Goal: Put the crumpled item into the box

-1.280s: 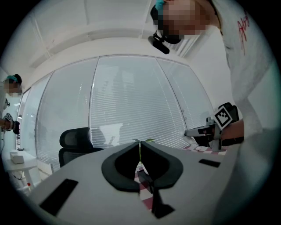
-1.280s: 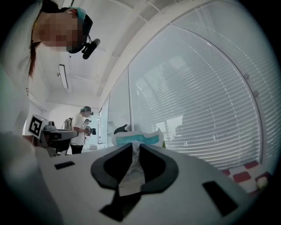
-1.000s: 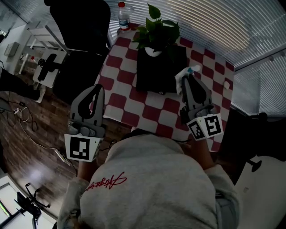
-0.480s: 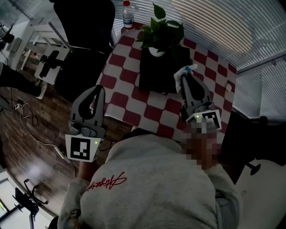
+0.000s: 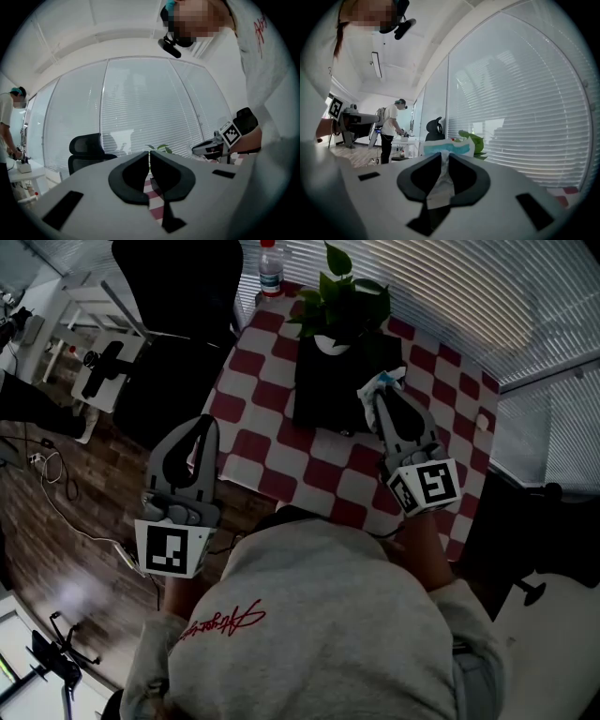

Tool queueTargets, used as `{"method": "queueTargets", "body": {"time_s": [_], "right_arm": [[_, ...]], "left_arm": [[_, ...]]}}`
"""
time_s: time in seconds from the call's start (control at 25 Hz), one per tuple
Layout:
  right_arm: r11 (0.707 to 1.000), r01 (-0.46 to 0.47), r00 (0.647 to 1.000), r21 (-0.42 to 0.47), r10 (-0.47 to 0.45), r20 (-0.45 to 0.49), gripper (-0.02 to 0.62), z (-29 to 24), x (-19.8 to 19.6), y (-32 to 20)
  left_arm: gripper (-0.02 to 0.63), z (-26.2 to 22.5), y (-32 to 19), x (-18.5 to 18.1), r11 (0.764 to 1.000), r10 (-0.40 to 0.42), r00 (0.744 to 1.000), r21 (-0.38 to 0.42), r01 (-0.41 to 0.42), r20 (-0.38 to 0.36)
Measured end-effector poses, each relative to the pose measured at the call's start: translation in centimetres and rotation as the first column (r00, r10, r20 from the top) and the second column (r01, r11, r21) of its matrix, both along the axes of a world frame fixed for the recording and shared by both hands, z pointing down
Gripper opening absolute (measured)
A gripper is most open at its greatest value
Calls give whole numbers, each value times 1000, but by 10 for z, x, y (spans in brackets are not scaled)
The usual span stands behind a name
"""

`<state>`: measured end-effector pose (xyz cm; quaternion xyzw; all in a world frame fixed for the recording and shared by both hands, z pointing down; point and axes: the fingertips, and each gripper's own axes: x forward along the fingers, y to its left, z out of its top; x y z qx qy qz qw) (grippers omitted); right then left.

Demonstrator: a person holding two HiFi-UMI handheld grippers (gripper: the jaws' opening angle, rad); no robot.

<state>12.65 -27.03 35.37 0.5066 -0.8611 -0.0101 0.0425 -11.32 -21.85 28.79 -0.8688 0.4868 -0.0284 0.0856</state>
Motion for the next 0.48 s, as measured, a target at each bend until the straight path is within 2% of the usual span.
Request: {"method": "queueTargets", "body": {"time_s": [0.48], "right_arm": [[999, 15, 994, -29, -18, -104, 60, 25, -13, -15]], "left_arm": [[23, 2, -2, -12, 1000, -21, 1000, -9, 21, 2]]}}
